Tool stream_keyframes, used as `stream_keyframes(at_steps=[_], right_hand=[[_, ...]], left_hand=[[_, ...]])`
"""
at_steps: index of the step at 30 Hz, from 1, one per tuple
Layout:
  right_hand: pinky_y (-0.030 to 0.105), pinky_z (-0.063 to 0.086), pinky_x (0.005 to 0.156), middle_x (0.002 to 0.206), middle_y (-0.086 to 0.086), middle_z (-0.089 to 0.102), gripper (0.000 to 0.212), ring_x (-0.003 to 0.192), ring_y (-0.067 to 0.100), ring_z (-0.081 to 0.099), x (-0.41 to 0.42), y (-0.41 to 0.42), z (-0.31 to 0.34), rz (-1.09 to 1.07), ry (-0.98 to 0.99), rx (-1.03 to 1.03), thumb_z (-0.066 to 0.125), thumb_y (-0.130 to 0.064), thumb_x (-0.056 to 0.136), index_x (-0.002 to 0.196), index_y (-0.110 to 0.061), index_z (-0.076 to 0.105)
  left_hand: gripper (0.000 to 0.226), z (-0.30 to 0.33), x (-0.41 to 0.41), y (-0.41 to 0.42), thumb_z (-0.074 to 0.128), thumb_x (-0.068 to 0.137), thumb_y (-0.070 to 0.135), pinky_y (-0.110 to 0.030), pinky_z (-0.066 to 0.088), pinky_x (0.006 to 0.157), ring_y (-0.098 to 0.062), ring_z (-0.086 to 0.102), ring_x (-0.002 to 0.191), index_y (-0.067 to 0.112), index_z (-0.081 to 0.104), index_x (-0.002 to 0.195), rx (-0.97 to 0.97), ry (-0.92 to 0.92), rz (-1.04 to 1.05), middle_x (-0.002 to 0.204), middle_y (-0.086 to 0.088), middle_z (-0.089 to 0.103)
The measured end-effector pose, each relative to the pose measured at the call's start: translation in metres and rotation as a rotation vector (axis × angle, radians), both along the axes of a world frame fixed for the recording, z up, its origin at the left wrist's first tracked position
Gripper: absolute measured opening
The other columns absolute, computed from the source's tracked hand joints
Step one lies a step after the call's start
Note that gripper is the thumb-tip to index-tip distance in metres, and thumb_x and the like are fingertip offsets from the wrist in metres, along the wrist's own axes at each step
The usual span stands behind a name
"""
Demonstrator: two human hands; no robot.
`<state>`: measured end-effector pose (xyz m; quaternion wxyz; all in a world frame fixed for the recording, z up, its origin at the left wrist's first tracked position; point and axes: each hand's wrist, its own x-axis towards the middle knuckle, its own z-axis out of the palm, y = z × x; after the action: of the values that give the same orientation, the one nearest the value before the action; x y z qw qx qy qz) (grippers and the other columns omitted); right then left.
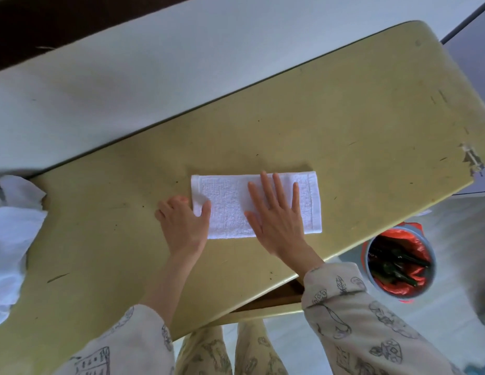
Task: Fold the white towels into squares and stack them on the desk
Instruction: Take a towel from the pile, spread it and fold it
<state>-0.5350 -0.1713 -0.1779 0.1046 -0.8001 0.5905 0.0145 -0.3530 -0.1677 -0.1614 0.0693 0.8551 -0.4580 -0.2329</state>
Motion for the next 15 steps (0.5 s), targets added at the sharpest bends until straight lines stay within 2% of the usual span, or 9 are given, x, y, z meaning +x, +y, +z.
stream_keyframes(at_steps=[3,5,8,10,12,15], right_hand=[[0.058,0.01,0.11,0.154,0.009,0.024,0.059,0.141,0.028,0.013,0.005,0.001,-0.009,-0.02,0.035,0.021,0.022,-0.049,0.094,0.146,-0.02,0.023],[0.058,0.01,0.11,0.154,0.008,0.023,0.06,0.142,0.027,0.012,0.005,0.001,-0.01,-0.021,0.049,0.027,0.019,-0.05,0.095,0.147,-0.021,0.021],[0.058,0.011,0.11,0.155,0.008,0.02,0.06,0.143,0.027,0.01,0.007,0.002,-0.008,-0.028,0.056,0.044,0.011,-0.051,0.096,0.148,-0.021,0.018],[0.058,0.011,0.11,0.155,0.008,0.02,0.06,0.142,0.028,0.01,0.011,0.003,-0.008,-0.048,0.048,0.047,0.014,-0.051,0.096,0.147,-0.021,0.019],[0.058,0.009,0.11,0.155,0.009,0.019,0.061,0.143,0.028,0.009,0.016,0.005,-0.008,-0.067,0.029,0.082,0.02,-0.051,0.095,0.147,-0.021,0.019],[0.052,-0.004,0.114,0.157,0.008,0.011,0.066,0.145,0.023,-0.001,0.019,-0.001,0.0,-0.088,-0.11,0.138,0.02,-0.053,0.09,0.148,-0.02,0.018]], left_hand=[[0.04,0.003,-0.004,-0.009,0.058,0.087,0.037,-0.028,0.025,0.089,-0.029,0.032,0.116,0.002,0.054,0.106,0.059,0.162,0.075,0.118,-0.018,0.049],[0.038,0.007,-0.001,-0.014,0.058,0.086,0.035,-0.03,0.03,0.086,-0.029,0.033,0.118,0.005,0.056,0.109,0.117,0.199,0.074,0.121,-0.017,0.048],[0.032,0.013,0.007,-0.016,0.059,0.087,0.03,-0.029,0.038,0.074,-0.024,0.051,0.096,0.006,0.057,0.108,0.097,0.273,0.051,0.109,-0.009,0.06],[0.031,0.022,0.013,-0.019,0.064,0.084,0.023,-0.032,0.043,0.072,-0.023,0.057,0.087,0.005,0.056,0.108,0.084,0.432,0.171,0.105,-0.009,0.062],[0.036,0.033,0.019,-0.023,0.067,0.082,0.013,-0.035,0.048,0.076,-0.025,0.059,0.092,0.003,0.054,0.114,0.102,0.621,0.327,0.109,-0.012,0.061],[0.044,0.052,0.022,-0.033,0.065,0.082,0.003,-0.034,0.05,0.079,-0.026,0.061,0.094,-0.001,0.051,0.124,0.12,0.821,0.442,0.108,-0.013,0.062]])
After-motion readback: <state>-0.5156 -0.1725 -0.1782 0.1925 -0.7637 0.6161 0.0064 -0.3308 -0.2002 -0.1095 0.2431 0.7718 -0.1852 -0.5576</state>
